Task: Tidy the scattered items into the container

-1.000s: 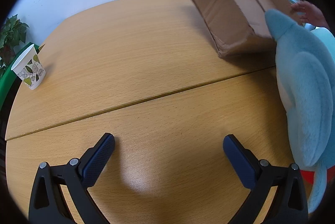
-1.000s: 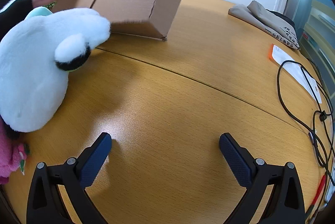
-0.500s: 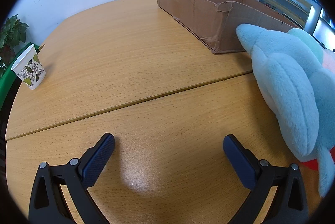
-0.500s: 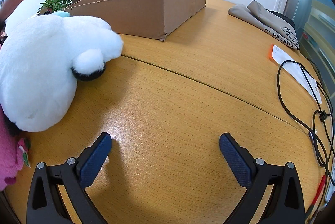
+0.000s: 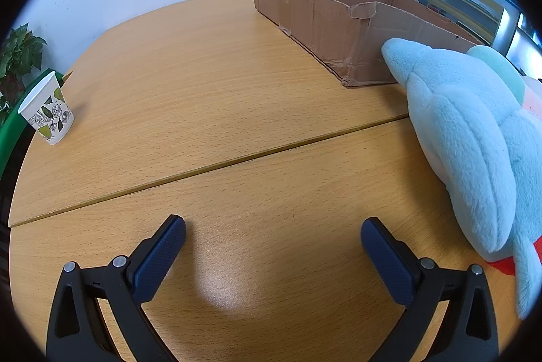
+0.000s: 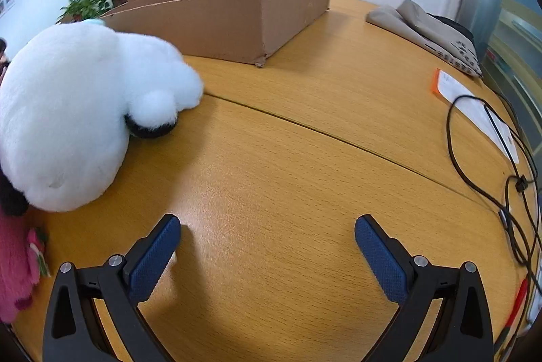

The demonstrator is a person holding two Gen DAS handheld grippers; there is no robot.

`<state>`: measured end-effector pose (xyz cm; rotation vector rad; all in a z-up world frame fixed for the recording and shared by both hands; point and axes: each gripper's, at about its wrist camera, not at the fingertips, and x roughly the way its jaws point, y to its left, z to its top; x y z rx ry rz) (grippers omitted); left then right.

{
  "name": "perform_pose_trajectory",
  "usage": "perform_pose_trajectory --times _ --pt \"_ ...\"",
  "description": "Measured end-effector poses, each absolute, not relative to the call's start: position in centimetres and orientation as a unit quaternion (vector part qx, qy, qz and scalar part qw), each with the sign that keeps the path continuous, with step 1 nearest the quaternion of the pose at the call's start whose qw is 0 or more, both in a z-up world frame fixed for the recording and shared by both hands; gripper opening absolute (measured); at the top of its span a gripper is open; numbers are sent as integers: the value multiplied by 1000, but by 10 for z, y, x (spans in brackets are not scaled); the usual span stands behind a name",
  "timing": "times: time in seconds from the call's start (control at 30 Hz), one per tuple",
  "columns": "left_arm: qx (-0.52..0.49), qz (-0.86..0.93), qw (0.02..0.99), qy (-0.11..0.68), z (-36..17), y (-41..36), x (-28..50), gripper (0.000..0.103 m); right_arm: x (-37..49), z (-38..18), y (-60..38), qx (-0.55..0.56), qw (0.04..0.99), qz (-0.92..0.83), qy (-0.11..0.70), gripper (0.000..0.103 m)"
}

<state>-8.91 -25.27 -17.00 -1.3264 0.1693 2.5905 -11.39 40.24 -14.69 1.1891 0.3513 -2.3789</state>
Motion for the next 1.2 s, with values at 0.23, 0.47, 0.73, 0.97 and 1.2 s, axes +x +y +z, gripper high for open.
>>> perform_pose_trajectory --times 0.23,0.47,0.73,0.97,1.2 --pt "-452 883 113 58 -171 -254 -88 103 -101 -148 403 431 233 -862 129 103" --pt "-450 882 119 69 -165 -251 -78 103 -68 -149 419 437 194 -872 108 103" --pt "-379 920 70 74 -99 -227 7 103 13 -110 426 377 132 -914 75 103" --pt "-288 952 96 -34 -18 -172 89 103 103 -18 416 250 148 -957 19 103" --pt "-301 939 147 -72 -27 -83 156 103 159 22 362 191 188 -963 32 103"
